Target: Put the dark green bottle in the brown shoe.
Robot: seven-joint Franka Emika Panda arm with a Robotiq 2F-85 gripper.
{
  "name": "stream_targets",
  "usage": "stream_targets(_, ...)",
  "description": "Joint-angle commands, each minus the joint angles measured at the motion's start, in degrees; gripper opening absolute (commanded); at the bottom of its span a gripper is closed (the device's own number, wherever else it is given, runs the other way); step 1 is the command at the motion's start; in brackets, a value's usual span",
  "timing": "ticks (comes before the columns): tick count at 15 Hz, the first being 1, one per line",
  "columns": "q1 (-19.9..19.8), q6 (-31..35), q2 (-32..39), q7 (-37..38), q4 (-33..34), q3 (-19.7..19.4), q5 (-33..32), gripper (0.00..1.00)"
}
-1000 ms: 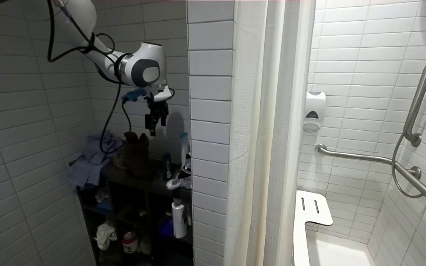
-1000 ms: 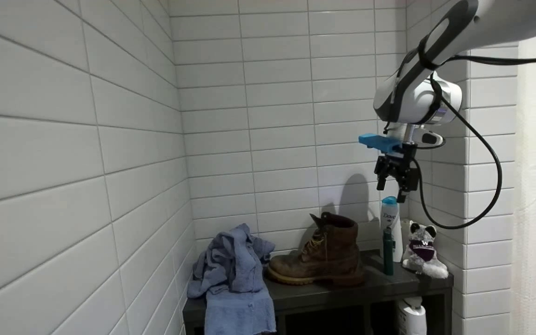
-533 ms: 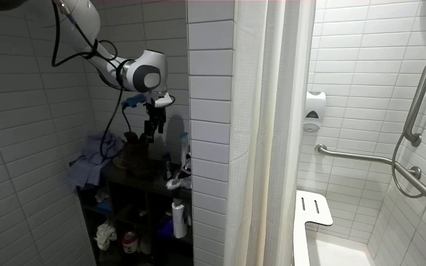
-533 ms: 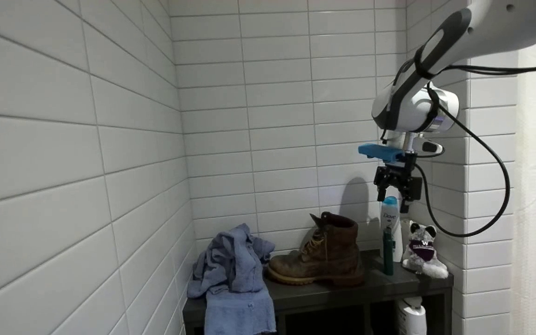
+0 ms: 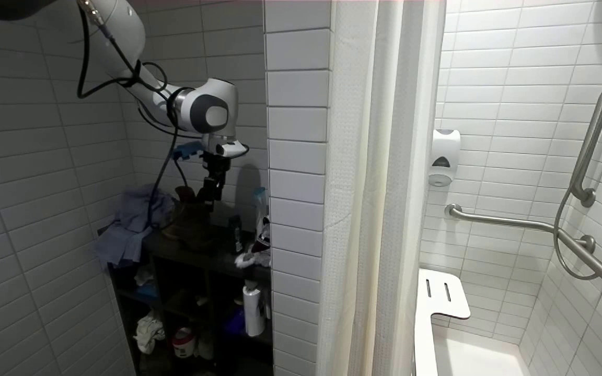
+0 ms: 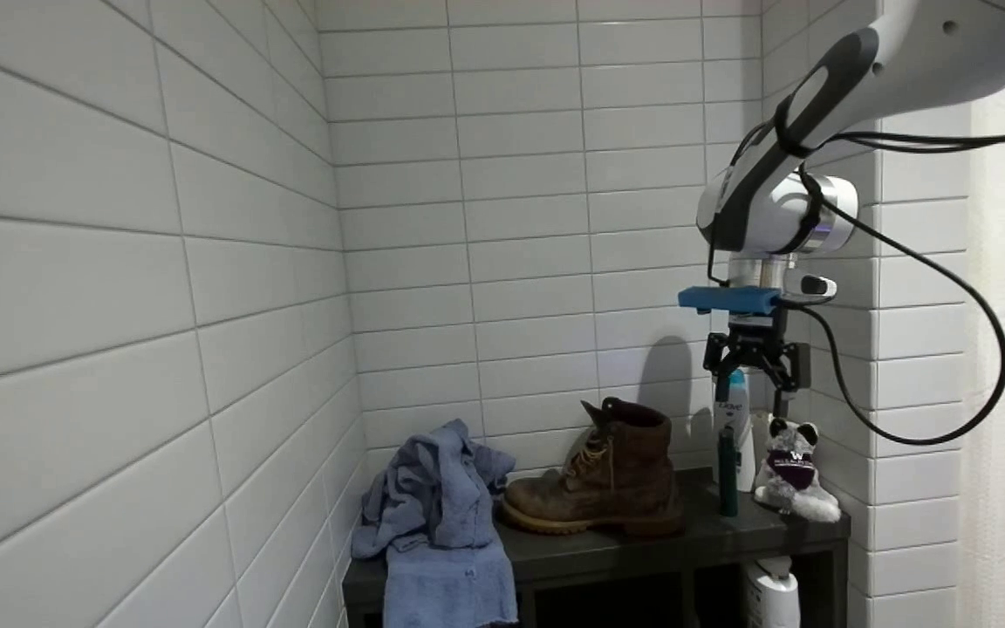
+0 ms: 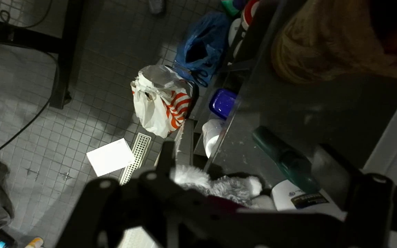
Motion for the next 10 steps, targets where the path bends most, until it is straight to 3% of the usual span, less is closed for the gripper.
stream_targets(1, -0.14, -4.33, 1.64, -5.24, 3.16, -0.24, -0.81, 1.0)
stream_targets(10, 0.87, -11.03, 7.59, -7.85, 12.33, -0.68, -4.26, 1.0)
